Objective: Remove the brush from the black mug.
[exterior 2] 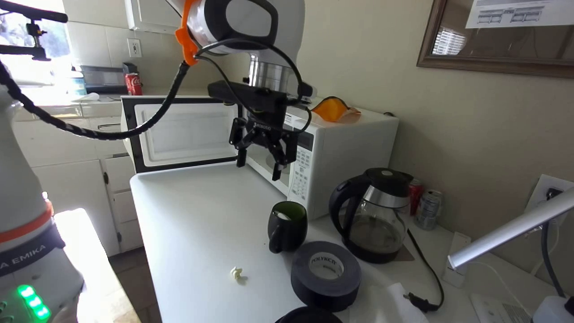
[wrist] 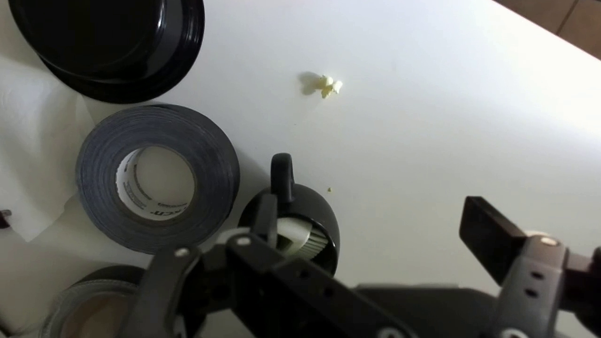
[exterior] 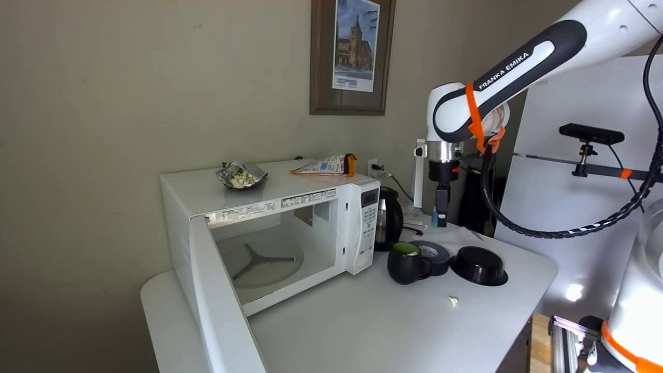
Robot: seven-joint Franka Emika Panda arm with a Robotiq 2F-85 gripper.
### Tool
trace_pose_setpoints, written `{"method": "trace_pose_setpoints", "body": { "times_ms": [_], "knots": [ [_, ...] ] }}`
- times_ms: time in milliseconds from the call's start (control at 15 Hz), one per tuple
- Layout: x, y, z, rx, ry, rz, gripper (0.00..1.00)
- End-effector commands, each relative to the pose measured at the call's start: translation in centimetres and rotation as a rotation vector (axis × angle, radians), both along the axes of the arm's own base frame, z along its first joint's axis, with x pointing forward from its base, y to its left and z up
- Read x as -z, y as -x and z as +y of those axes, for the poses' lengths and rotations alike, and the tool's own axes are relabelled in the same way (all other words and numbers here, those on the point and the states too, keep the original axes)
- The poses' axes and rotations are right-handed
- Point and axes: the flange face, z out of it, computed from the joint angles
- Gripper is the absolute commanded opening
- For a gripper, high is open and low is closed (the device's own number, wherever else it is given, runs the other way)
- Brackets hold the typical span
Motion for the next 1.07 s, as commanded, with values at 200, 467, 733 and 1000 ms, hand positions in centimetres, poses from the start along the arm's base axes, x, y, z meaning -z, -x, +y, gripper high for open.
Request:
{"method": "trace_pose_setpoints", "body": {
  "times_ms": [200,467,733,1000],
  "knots": [
    [1.6,0.2,-0.5,0.027,0.005,-0.006,1.0],
    [2.2,-0.9,-1.0,-0.038,-0.029,-0.085,1.0],
    [3.4,-2.2,-2.6,-0.078,-0.06,-0.152,1.0],
    [5.7,-2.6,-3.2,-0.032,-0.104,-0.138,0.79]
  ]
}}
